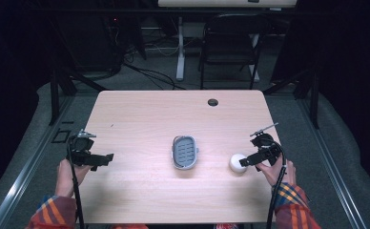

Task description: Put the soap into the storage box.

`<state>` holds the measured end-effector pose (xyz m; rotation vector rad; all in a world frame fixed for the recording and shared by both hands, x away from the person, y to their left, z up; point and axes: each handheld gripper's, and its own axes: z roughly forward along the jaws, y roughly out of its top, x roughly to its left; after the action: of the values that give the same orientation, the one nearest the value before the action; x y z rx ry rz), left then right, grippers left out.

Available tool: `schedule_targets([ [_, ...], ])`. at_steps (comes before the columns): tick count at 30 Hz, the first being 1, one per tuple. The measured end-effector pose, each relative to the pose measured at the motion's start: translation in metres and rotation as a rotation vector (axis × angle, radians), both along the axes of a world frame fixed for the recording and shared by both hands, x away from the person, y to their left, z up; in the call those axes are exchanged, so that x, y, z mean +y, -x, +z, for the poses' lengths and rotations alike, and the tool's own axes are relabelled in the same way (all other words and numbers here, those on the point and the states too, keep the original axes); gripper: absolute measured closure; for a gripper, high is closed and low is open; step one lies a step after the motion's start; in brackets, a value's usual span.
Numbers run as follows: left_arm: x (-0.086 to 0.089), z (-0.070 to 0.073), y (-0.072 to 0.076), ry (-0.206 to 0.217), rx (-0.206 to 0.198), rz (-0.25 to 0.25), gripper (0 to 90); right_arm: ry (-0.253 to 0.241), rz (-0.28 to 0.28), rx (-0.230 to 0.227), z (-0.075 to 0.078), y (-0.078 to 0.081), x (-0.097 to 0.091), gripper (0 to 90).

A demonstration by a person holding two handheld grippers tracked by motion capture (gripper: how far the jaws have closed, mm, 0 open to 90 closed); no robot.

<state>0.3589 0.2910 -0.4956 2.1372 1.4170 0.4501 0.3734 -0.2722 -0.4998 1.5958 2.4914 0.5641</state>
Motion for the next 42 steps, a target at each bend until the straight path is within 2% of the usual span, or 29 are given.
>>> schedule_targets([
  [4,0.000,0.000,0.000,0.003,-0.001,0.004,0.0,0.006,0.021,0.010,-0.002,-0.006,0.007,0.0],
  [5,0.000,0.000,0.000,0.002,-0.001,0.004,0.0,0.020,0.014,0.007,-0.003,-0.008,0.009,0.0],
  [7,0.000,0.000,0.000,0.001,-0.001,0.001,0.0,0.044,0.033,0.031,-0.003,-0.011,0.011,0.0],
  [14,0.000,-0.001,0.000,-0.001,0.002,-0.002,0.0,0.071,0.042,0.040,-0.009,-0.021,0.021,0.0],
  [15,-0.001,-0.001,0.000,0.000,0.001,0.000,0.0,0.089,0.060,0.053,-0.008,-0.024,0.022,0.0],
  [19,-0.001,-0.001,0.000,0.001,0.003,0.001,0.0,0.122,0.071,0.083,-0.012,-0.032,0.029,0.0],
  [21,-0.001,-0.001,0.000,0.002,0.003,0.002,0.0,0.112,0.058,0.078,-0.015,-0.032,0.032,0.0],
  [26,-0.001,-0.001,0.000,-0.003,0.001,-0.002,0.0,0.157,0.078,0.114,-0.019,-0.036,0.039,0.0],
  [28,-0.001,-0.001,0.000,-0.002,0.001,-0.001,0.0,0.146,0.063,0.099,-0.022,-0.035,0.040,0.0],
  [29,-0.001,-0.002,0.000,-0.004,0.002,-0.003,0.0,0.164,0.074,0.122,-0.024,-0.037,0.042,0.9],
  [31,-0.001,-0.002,-0.001,-0.001,0.007,-0.006,0.0,0.158,0.067,0.119,-0.028,-0.036,0.042,1.6],
  [34,-0.002,-0.002,-0.001,-0.003,0.011,-0.009,0.0,0.195,0.098,0.151,-0.028,-0.039,0.042,3.1],
  [35,-0.002,-0.002,-0.001,-0.002,0.014,-0.011,0.0,0.163,0.071,0.129,-0.030,-0.037,0.044,4.1],
  [39,-0.002,-0.002,-0.001,-0.003,0.014,-0.010,0.0,0.205,0.104,0.163,-0.028,-0.039,0.044,7.8],
  [40,-0.002,-0.002,-0.001,-0.004,0.018,-0.013,0.0,0.174,0.078,0.139,-0.033,-0.037,0.045,8.1],
  [41,-0.002,-0.002,-0.001,-0.004,0.018,-0.013,0.0,0.175,0.077,0.138,-0.034,-0.037,0.046,8.8],
  [42,-0.002,-0.002,-0.001,-0.002,0.014,-0.008,0.0,0.262,0.151,0.204,-0.027,-0.042,0.045,10.0],
])
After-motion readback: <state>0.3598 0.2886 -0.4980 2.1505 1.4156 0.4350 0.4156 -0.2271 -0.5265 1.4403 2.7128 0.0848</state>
